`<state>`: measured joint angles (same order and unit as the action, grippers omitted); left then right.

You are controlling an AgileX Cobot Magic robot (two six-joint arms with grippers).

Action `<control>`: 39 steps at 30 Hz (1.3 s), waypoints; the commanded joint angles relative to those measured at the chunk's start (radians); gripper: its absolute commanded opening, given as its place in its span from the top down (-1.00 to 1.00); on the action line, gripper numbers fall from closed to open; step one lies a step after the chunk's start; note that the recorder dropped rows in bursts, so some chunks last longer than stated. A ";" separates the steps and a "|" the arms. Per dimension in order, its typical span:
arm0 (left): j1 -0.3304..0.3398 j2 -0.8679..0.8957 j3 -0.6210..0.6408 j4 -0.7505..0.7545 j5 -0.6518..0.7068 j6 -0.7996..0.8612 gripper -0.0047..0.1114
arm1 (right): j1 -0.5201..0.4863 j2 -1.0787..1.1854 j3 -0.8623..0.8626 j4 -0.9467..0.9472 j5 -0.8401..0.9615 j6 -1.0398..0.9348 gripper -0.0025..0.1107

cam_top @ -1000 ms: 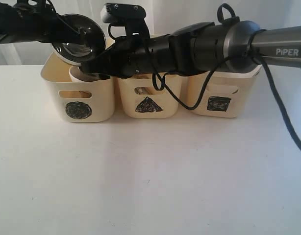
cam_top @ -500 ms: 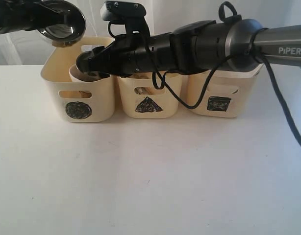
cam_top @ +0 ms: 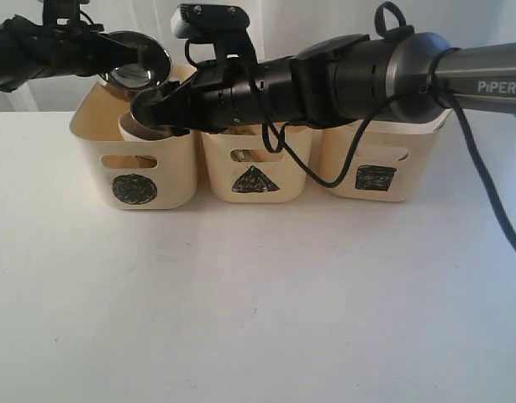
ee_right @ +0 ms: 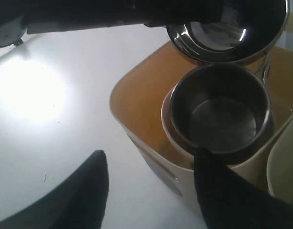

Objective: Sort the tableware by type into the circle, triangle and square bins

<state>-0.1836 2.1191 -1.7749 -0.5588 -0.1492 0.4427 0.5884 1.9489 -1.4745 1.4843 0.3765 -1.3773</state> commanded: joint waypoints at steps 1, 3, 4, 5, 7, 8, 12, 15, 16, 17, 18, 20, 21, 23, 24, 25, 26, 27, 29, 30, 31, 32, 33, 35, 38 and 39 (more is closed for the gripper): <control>0.021 0.002 -0.035 -0.015 0.092 -0.025 0.75 | 0.000 -0.014 -0.004 -0.004 0.002 -0.013 0.05; 0.033 0.002 -0.036 -0.015 0.127 -0.059 0.56 | 0.000 -0.014 -0.004 -0.004 0.004 -0.013 0.05; 0.040 0.002 -0.042 -0.015 0.149 -0.087 0.44 | 0.000 -0.014 -0.004 -0.004 0.011 -0.013 0.05; 0.047 0.002 -0.043 -0.015 0.163 -0.123 0.33 | 0.000 -0.014 -0.004 -0.004 0.017 -0.013 0.05; 0.061 0.002 -0.043 -0.015 0.185 -0.179 0.14 | 0.000 -0.014 -0.004 -0.004 0.027 -0.013 0.05; 0.064 0.002 -0.043 -0.015 0.195 -0.196 0.09 | 0.000 -0.014 -0.004 -0.004 0.027 -0.007 0.05; 0.079 0.002 -0.067 -0.015 0.293 -0.215 0.01 | 0.000 -0.014 -0.004 -0.004 0.038 -0.007 0.05; 0.079 -0.014 -0.092 -0.015 0.386 -0.215 0.07 | 0.000 -0.014 -0.004 -0.004 0.045 -0.007 0.07; 0.079 -0.021 -0.096 -0.015 0.408 -0.215 0.11 | 0.000 -0.014 -0.004 -0.004 0.045 -0.007 0.08; 0.079 -0.030 -0.102 -0.015 0.430 -0.215 0.18 | 0.000 -0.017 -0.004 -0.004 0.045 -0.007 0.11; 0.079 -0.044 -0.104 -0.015 0.458 -0.209 0.32 | 0.000 -0.019 -0.004 -0.004 0.047 -0.007 0.15; 0.080 -0.079 -0.104 -0.007 0.501 -0.200 0.62 | 0.000 -0.030 -0.004 -0.007 0.047 -0.006 0.26; 0.080 -0.097 -0.104 0.004 0.525 -0.200 0.80 | 0.000 -0.040 -0.004 -0.017 0.047 -0.006 0.35; 0.081 -0.133 -0.104 0.037 0.572 -0.197 0.91 | 0.000 -0.068 -0.002 -0.033 0.047 -0.006 0.60; 0.081 -0.155 -0.104 0.057 0.608 -0.197 0.92 | -0.002 -0.086 -0.002 -0.048 0.045 -0.004 0.75; 0.081 -0.187 -0.104 0.091 0.677 -0.197 0.92 | -0.002 -0.113 -0.002 -0.085 0.045 0.020 0.95; 0.081 -0.208 -0.104 0.114 0.740 -0.197 0.92 | -0.002 -0.140 -0.002 -0.116 0.038 0.050 0.96; 0.081 -0.234 -0.086 0.146 0.800 -0.199 0.92 | -0.002 -0.172 -0.002 -0.193 0.032 0.106 0.96; 0.081 -0.264 -0.031 0.178 0.855 -0.213 0.92 | -0.002 -0.208 -0.001 -0.344 0.039 0.263 0.96; 0.081 -0.279 -0.002 0.170 0.865 -0.213 0.92 | -0.002 -0.219 -0.001 -0.413 0.058 0.323 0.96; 0.079 -0.314 0.067 0.122 0.864 -0.175 0.92 | -0.002 -0.242 0.001 -0.542 0.120 0.415 0.96; 0.071 -0.356 0.146 0.036 0.830 -0.096 0.92 | -0.002 -0.262 0.014 -0.635 0.161 0.472 0.96; 0.066 -0.396 0.217 -0.037 0.787 -0.024 0.92 | -0.002 -0.282 0.038 -0.687 0.173 0.508 0.96; 0.054 -0.514 0.414 -0.185 0.655 0.109 0.92 | -0.002 -0.352 0.132 -0.746 0.158 0.548 0.96; 0.051 -0.662 0.641 -0.349 0.554 0.283 0.92 | -0.002 -0.482 0.290 -0.747 0.078 0.554 0.96; 0.051 -0.709 0.704 -0.403 0.539 0.347 0.92 | -0.002 -0.522 0.339 -0.741 0.050 0.556 0.96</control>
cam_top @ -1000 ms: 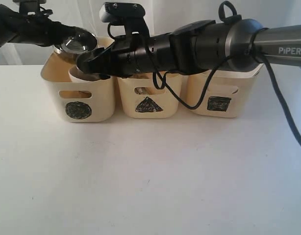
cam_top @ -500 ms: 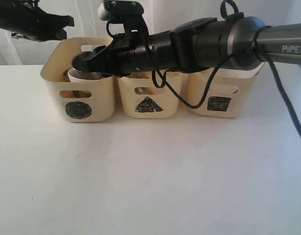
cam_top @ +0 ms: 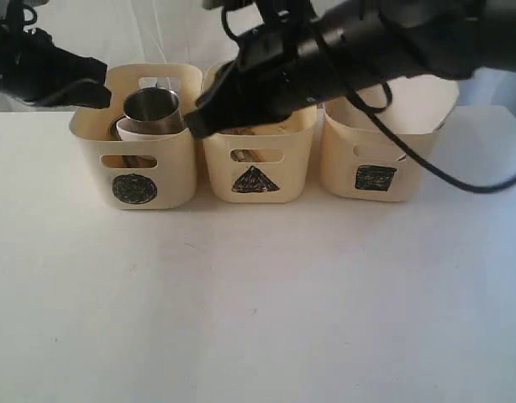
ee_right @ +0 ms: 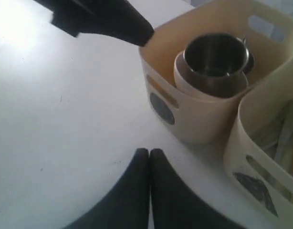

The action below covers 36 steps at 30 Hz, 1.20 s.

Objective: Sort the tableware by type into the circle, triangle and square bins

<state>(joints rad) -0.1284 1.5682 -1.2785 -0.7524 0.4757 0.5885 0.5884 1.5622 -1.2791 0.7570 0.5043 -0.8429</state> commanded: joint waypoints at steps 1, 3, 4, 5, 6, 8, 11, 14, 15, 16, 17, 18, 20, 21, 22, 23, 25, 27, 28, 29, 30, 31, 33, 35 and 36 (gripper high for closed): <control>-0.004 -0.206 0.270 -0.266 -0.100 0.262 0.92 | -0.002 -0.175 0.190 -0.008 -0.098 0.022 0.96; -0.004 -0.295 0.374 -0.375 -0.113 0.378 0.92 | -0.002 -0.247 0.273 -0.006 -0.118 0.038 0.96; -0.004 -0.344 0.428 -0.432 -0.108 0.431 0.92 | -0.002 -0.285 0.308 -0.006 -0.120 0.040 0.96; -0.004 -0.394 0.477 -0.485 -0.097 0.478 0.92 | -0.002 -0.323 0.342 0.003 -0.120 0.040 0.96; -0.004 -0.432 0.523 -0.516 -0.079 0.510 0.92 | -0.002 -0.353 0.367 0.018 -0.118 0.040 0.96; -0.004 -0.526 0.605 -0.571 -0.018 0.582 0.92 | -0.002 -0.426 0.426 0.044 -0.118 0.040 0.96; -0.004 -0.657 0.706 -0.600 0.053 0.639 0.92 | -0.002 -0.522 0.496 0.060 -0.118 0.040 0.96; -0.004 -0.771 0.783 -0.605 0.047 0.642 0.92 | -0.002 -0.614 0.557 0.060 -0.124 0.055 0.96; -0.004 -0.799 0.798 -0.605 0.041 0.642 0.92 | -0.002 -0.635 0.571 0.060 -0.127 0.068 0.96; -0.004 -0.830 0.814 -0.602 0.037 0.642 0.92 | -0.002 -0.660 0.586 0.060 -0.127 0.074 0.96; -0.004 -0.855 0.824 -0.596 0.037 0.642 0.92 | -0.002 -0.683 0.600 0.060 -0.127 0.081 0.96; -0.004 -0.876 0.829 -0.596 0.034 0.642 0.92 | -0.002 -0.700 0.610 0.060 -0.127 0.087 0.96; -0.004 -0.903 0.829 -0.591 0.033 0.642 0.92 | -0.002 -0.732 0.627 0.060 -0.103 0.117 0.96; -0.004 -0.909 0.829 -0.591 0.033 0.642 0.92 | -0.002 -0.744 0.630 0.060 -0.085 0.132 0.96; -0.004 -0.917 0.829 -0.591 0.033 0.642 0.92 | -0.002 -0.755 0.629 0.060 -0.065 0.136 0.96; -0.004 -0.919 0.829 -0.591 0.033 0.642 0.92 | -0.002 -0.762 0.629 0.060 -0.053 0.136 0.96; -0.004 -0.919 0.829 -0.591 0.033 0.642 0.92 | -0.002 -0.769 0.629 0.060 -0.039 0.136 0.96; -0.004 -0.919 0.829 -0.591 0.033 0.642 0.92 | -0.002 -0.772 0.629 0.060 -0.039 0.136 0.96; -0.004 -0.919 0.829 -0.591 0.033 0.642 0.92 | -0.002 -0.772 0.629 0.060 -0.039 0.136 0.96; -0.004 -0.919 0.829 -0.591 0.031 0.642 0.92 | -0.002 -0.772 0.629 0.060 -0.039 0.136 0.96; -0.004 -0.919 0.829 -0.591 0.029 0.642 0.92 | -0.002 -0.772 0.629 0.060 -0.039 0.136 0.96; -0.004 -0.919 0.829 -0.591 0.029 0.642 0.92 | -0.002 -0.772 0.629 0.060 -0.039 0.136 0.96; -0.004 -0.919 0.829 -0.591 0.021 0.642 0.92 | -0.002 -0.772 0.629 0.060 -0.039 0.136 0.96; -0.004 -0.919 0.829 -0.591 0.011 0.642 0.92 | -0.002 -0.771 0.629 0.060 -0.044 0.136 0.96; -0.004 -0.919 0.829 -0.591 0.011 0.642 0.92 | -0.002 -0.771 0.629 0.060 -0.055 0.136 0.96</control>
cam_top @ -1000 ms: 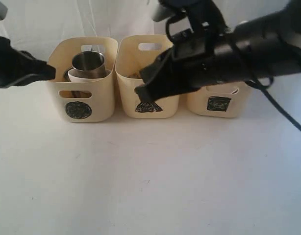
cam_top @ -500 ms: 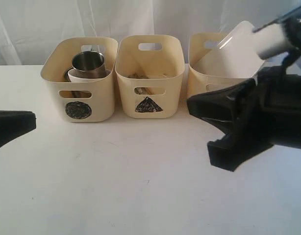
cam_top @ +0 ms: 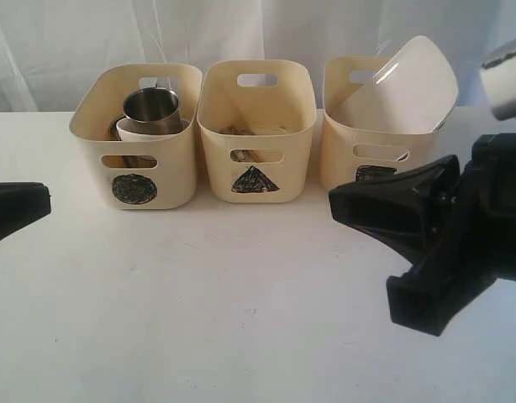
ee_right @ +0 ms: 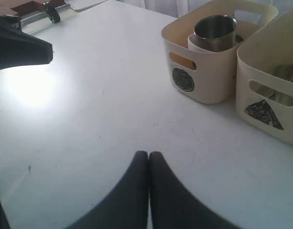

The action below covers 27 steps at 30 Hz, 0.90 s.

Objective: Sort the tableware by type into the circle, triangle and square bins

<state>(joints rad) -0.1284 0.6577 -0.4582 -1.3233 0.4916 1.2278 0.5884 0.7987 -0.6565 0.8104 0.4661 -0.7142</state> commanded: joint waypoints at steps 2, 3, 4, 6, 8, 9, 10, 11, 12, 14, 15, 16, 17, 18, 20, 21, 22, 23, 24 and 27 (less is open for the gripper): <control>-0.004 -0.008 0.009 -0.020 -0.005 0.003 0.92 | -0.002 -0.008 0.007 0.007 -0.031 0.007 0.96; -0.004 -0.008 0.009 -0.020 -0.005 0.003 0.92 | -0.002 -0.008 0.009 0.007 -0.040 0.007 0.96; -0.004 -0.008 0.009 -0.020 -0.005 0.003 0.92 | -0.002 -0.010 0.014 0.002 -0.050 0.007 0.96; -0.004 -0.008 0.009 -0.020 -0.005 0.003 0.92 | -0.002 -0.010 0.019 0.001 -0.072 0.007 0.96; -0.004 -0.009 0.009 -0.020 -0.012 0.005 0.92 | -0.002 -0.010 0.019 0.001 -0.103 0.014 0.96; -0.004 -0.009 0.009 -0.020 -0.012 0.005 0.92 | -0.002 -0.010 0.024 0.004 -0.137 0.026 0.96; -0.004 -0.009 0.009 -0.020 -0.012 0.005 0.92 | -0.002 -0.015 0.038 0.007 -0.188 0.055 0.96; -0.004 -0.009 0.009 -0.020 -0.012 0.005 0.92 | -0.002 -0.024 0.058 0.007 -0.247 0.090 0.96; -0.004 -0.009 0.009 -0.020 -0.014 0.005 0.92 | -0.002 -0.035 0.079 0.007 -0.293 0.116 0.96; -0.004 -0.009 0.009 -0.020 -0.014 0.005 0.92 | -0.002 -0.072 0.139 0.007 -0.403 0.139 0.96; -0.004 -0.009 0.009 -0.020 -0.014 0.005 0.92 | -0.002 -0.092 0.165 0.007 -0.439 0.139 0.96; -0.004 -0.009 0.009 -0.020 -0.014 0.005 0.92 | -0.002 -0.120 0.195 0.007 -0.475 0.139 0.96; -0.004 -0.009 0.009 -0.020 -0.014 0.005 0.92 | -0.002 -0.150 0.222 0.007 -0.500 0.139 0.96; -0.004 -0.009 0.009 -0.020 -0.016 0.005 0.92 | -0.002 -0.182 0.246 0.005 -0.514 0.137 0.96; -0.004 -0.009 0.009 -0.020 -0.020 0.005 0.92 | -0.011 -0.247 0.287 -0.002 -0.519 0.113 0.96; -0.004 -0.009 0.009 -0.020 -0.020 0.005 0.92 | -0.019 -0.273 0.301 -0.004 -0.519 0.102 0.96; -0.004 -0.009 0.009 -0.020 -0.020 0.005 0.92 | -0.033 -0.303 0.319 -0.004 -0.517 0.087 0.96; -0.004 -0.009 0.009 -0.020 -0.020 0.005 0.92 | -0.051 -0.331 0.337 -0.004 -0.515 0.080 0.96; -0.004 -0.009 0.009 -0.020 -0.020 0.005 0.92 | -0.073 -0.351 0.351 -0.009 -0.515 0.080 0.96; -0.004 -0.009 0.009 -0.020 -0.020 0.005 0.92 | -0.148 -0.413 0.399 -0.026 -0.506 0.080 0.96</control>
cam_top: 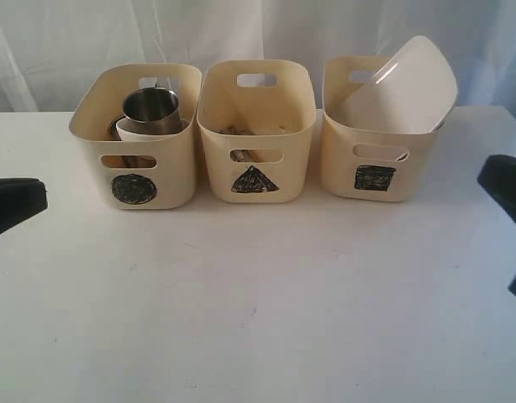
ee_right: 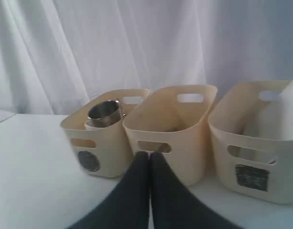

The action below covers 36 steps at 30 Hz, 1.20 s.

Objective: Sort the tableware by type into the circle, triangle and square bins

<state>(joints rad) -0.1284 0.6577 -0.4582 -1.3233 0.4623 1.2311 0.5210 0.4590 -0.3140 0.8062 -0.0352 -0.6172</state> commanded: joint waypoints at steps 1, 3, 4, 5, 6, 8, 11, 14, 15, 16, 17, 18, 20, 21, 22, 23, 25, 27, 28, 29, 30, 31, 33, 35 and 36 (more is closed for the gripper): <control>-0.004 -0.009 0.009 -0.020 0.009 0.002 0.92 | -0.109 -0.091 0.077 -0.023 -0.002 -0.017 0.96; -0.004 -0.009 0.009 -0.020 0.009 0.002 0.92 | -0.161 -0.119 0.107 -0.041 0.010 -0.017 0.96; -0.004 -0.009 0.009 -0.020 0.009 0.002 0.92 | -0.187 -0.132 0.123 -0.059 0.010 -0.017 0.96; -0.004 -0.009 0.009 -0.020 0.009 0.002 0.92 | -0.213 -0.143 0.139 -0.081 0.010 -0.017 0.96; -0.004 -0.009 0.009 -0.020 0.009 0.002 0.92 | -0.237 -0.153 0.154 -0.093 0.010 -0.017 0.96; -0.004 -0.009 0.009 -0.020 0.009 0.002 0.92 | -0.280 -0.165 0.180 -0.097 0.010 -0.006 0.96; -0.004 -0.009 0.009 -0.020 0.009 0.002 0.92 | -0.327 -0.172 0.222 -0.097 -0.008 -0.006 0.96; -0.004 -0.009 0.009 -0.020 0.003 0.002 0.92 | -0.356 -0.172 0.282 -0.093 -0.054 0.008 0.96; -0.004 -0.009 0.009 -0.020 0.000 0.002 0.92 | -0.363 -0.172 0.301 -0.093 -0.066 0.027 0.96; -0.004 -0.009 0.009 -0.020 0.000 0.002 0.92 | -0.370 -0.172 0.314 -0.093 -0.076 0.045 0.96; -0.004 -0.009 0.009 -0.020 0.000 0.002 0.92 | -0.372 -0.172 0.314 -0.093 -0.082 0.061 0.96; -0.004 -0.009 0.009 -0.020 0.000 0.002 0.92 | -0.372 -0.172 0.314 -0.093 -0.085 0.065 0.96; -0.004 -0.009 0.009 -0.020 0.000 0.002 0.92 | -0.372 -0.172 0.314 -0.097 -0.051 0.065 0.96; -0.004 -0.009 0.009 -0.020 0.000 0.002 0.92 | -0.372 -0.172 0.314 -0.103 -0.040 0.065 0.96; -0.004 -0.009 0.009 -0.020 0.000 0.002 0.92 | -0.372 -0.172 0.314 -0.108 -0.030 0.065 0.96; -0.004 -0.009 0.009 -0.020 0.000 0.002 0.92 | -0.372 -0.172 0.314 -0.118 -0.021 0.065 0.96; -0.004 -0.009 0.009 -0.020 0.000 0.002 0.92 | -0.372 -0.172 0.314 -0.154 -0.002 0.082 0.96; -0.004 -0.009 0.009 -0.020 0.000 0.002 0.92 | -0.372 -0.172 0.314 -0.207 0.035 0.109 0.96; -0.004 -0.009 0.009 -0.020 0.000 0.002 0.92 | -0.372 -0.172 0.314 -0.232 0.048 0.127 0.96; -0.004 -0.009 0.009 -0.020 0.000 0.002 0.92 | -0.372 -0.172 0.314 -0.280 0.074 0.160 0.96; -0.004 -0.009 0.009 -0.020 0.000 0.002 0.92 | -0.372 -0.172 0.314 -0.319 0.092 0.189 0.96; -0.004 -0.009 0.009 -0.020 0.000 0.002 0.92 | -0.372 -0.172 0.314 -0.361 0.111 0.227 0.96; -0.004 -0.009 0.009 -0.020 0.000 0.002 0.92 | -0.372 -0.172 0.314 -0.427 0.141 0.291 0.96; -0.004 -0.009 0.009 -0.020 0.000 0.002 0.92 | -0.372 -0.172 0.314 -0.496 0.148 0.358 0.96; -0.004 -0.009 0.009 -0.020 0.000 0.002 0.92 | -0.372 -0.172 0.314 -0.527 0.148 0.388 0.96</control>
<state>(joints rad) -0.1284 0.6577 -0.4582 -1.3233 0.4543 1.2335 0.1558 0.2917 -0.0044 0.3783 0.0993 -0.3245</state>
